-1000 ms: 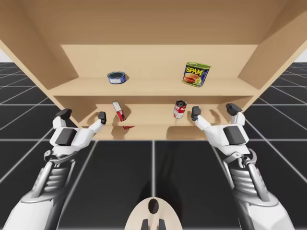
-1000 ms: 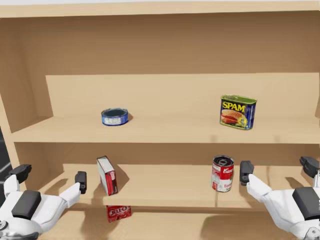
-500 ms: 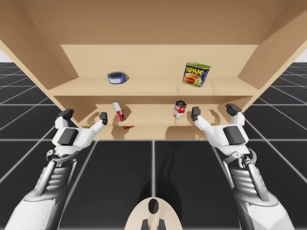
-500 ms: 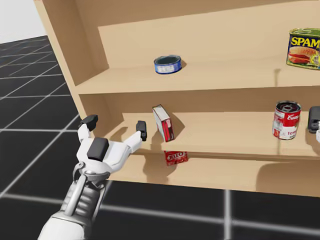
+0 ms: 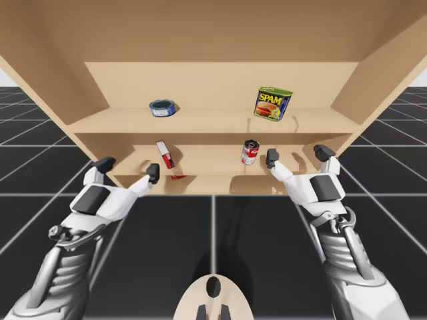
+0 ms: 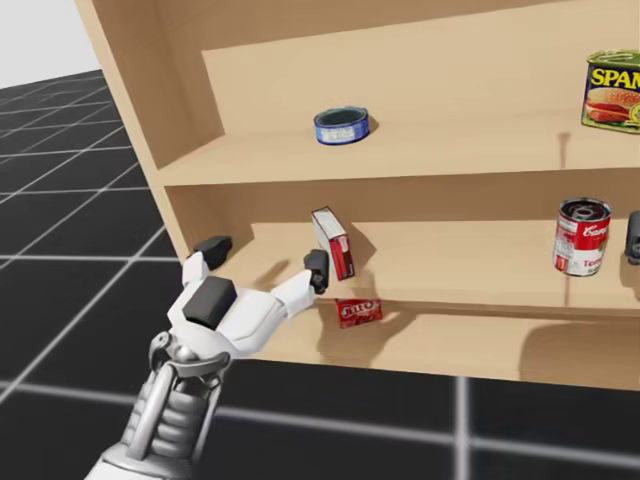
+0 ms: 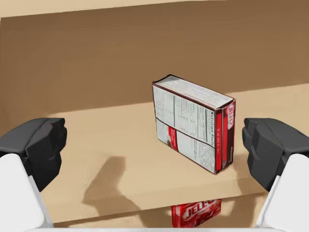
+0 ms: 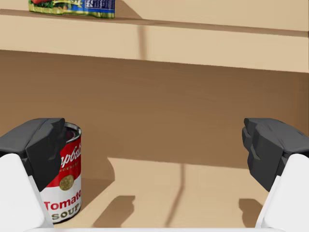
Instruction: Retrieve the pudding box from the shelves.
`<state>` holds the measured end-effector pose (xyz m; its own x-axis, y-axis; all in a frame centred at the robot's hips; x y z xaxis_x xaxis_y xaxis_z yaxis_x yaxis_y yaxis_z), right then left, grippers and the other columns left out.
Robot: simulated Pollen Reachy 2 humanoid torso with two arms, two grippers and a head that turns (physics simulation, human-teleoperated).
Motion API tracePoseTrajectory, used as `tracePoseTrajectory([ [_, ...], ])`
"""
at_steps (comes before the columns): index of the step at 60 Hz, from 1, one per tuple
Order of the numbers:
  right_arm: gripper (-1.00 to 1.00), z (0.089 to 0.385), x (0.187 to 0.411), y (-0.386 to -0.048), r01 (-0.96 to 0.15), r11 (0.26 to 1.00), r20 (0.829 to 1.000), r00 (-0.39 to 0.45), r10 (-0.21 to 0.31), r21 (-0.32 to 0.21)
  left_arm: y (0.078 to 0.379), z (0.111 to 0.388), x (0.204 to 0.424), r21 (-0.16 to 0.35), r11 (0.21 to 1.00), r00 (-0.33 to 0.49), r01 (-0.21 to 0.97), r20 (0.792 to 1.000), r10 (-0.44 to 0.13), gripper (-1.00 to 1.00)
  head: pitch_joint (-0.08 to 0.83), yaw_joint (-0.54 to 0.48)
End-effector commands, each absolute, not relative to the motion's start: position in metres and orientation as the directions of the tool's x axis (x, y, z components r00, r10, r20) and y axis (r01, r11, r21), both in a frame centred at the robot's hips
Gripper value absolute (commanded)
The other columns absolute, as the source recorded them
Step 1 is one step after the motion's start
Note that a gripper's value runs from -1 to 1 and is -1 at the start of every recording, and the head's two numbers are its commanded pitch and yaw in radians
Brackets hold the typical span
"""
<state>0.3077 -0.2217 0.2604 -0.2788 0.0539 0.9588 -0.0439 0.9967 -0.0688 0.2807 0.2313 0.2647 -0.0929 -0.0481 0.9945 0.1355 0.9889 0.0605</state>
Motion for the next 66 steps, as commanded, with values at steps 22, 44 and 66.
tracePoseTrajectory([
  [22,-1.0,0.261,0.307,-0.226,-0.038,0.998,0.961,-0.273,0.034,-0.046,0.172,0.26,0.306,-0.028,0.986,0.032,0.163,0.999,0.023,-1.0,0.419,0.31],
  [44,-1.0,0.26,0.309,-0.23,-0.035,0.999,0.963,-0.27,0.026,-0.037,0.148,0.245,0.357,-0.056,0.998,0.086,0.013,0.995,0.055,-1.0,0.42,0.31],
  [66,-1.0,0.261,0.312,-0.236,-0.029,0.999,0.963,-0.268,0.019,-0.028,0.144,0.232,0.373,-0.052,0.998,0.107,-0.034,0.993,0.056,1.0,0.43,0.31],
])
